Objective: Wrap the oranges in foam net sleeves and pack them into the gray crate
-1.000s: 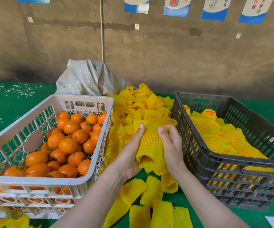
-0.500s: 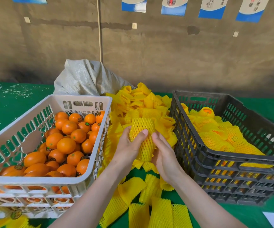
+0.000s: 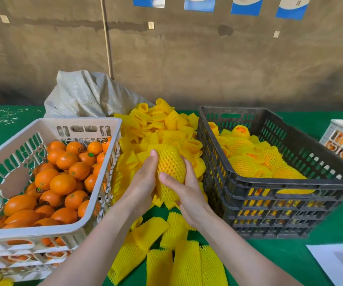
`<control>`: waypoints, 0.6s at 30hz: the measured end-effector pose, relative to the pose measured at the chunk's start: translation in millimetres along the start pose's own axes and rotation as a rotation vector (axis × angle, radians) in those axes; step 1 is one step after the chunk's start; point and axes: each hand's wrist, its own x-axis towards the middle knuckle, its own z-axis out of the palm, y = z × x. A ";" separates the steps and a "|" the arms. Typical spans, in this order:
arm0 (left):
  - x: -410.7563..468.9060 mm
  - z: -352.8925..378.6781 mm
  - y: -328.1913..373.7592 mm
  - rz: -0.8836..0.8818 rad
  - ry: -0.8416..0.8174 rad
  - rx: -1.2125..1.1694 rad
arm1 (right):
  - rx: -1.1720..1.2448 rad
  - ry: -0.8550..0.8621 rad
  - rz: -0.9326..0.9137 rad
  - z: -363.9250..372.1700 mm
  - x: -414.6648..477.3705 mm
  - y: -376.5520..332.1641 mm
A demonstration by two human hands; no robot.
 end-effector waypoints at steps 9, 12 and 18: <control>14.2 83.1 -4.5 0.279 0.273 0.092 | -0.118 0.258 -0.187 -74.6 20.0 -38.2; 27.5 115.5 -10.5 0.451 0.332 0.191 | -0.222 0.353 -0.283 -110.1 24.2 -60.6; 65.6 174.3 -12.5 0.666 0.111 0.710 | -0.364 0.554 -0.257 -187.7 33.5 -86.1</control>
